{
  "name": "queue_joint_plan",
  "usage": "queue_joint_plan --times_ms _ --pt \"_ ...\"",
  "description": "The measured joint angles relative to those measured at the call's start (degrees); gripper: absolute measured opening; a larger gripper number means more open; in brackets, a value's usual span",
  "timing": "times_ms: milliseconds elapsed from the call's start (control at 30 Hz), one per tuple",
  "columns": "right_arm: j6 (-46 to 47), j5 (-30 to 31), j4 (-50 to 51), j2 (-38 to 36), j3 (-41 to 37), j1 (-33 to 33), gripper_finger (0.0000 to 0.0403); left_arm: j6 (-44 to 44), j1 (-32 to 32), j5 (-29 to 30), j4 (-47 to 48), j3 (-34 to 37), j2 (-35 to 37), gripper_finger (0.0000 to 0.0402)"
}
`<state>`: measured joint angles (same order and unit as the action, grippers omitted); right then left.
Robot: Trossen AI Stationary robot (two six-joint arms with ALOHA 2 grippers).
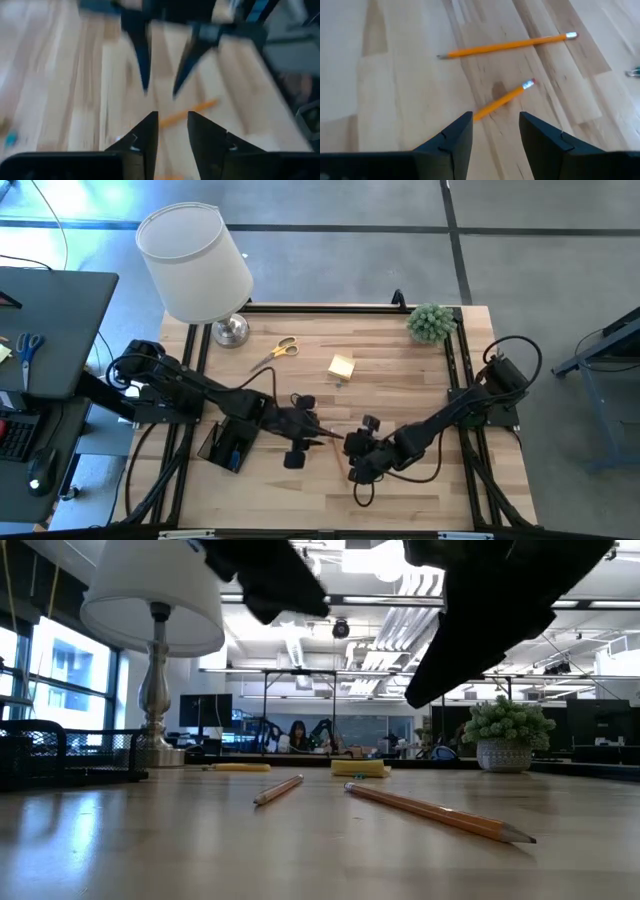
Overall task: Pick and place office supplies into organizer
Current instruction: Put the right yellow pencil into the black desk organizer
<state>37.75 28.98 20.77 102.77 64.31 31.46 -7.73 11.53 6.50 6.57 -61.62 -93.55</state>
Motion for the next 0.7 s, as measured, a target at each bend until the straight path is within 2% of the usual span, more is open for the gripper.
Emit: queue_joint_plan --times_ms 133,333,433,567,700 --pt "3.7 0.9 -0.3 0.0 0.0 0.1 0.0152 1.5 -1.8 -4.2 -8.6 1.7 1.4 0.0069" --pt "16.5 3.0 -1.5 1.0 -2.2 1.1 0.0151 1.5 -4.6 -16.7 -36.0 10.0 5.5 0.0037" --pt "22.7 5.2 -2.1 2.0 -3.2 3.2 0.0151 1.3 -6.0 -19.9 -47.2 15.9 7.6 0.0020" --pt "26.0 11.1 -1.6 3.0 -1.9 5.4 0.0148 -0.4 -8.2 -22.1 -57.7 23.3 10.8 0.0003" --pt "24.0 13.7 0.8 4.8 2.5 4.8 0.0138 -2.2 -10.8 -27.3 -60.3 27.6 14.3 0.0008"
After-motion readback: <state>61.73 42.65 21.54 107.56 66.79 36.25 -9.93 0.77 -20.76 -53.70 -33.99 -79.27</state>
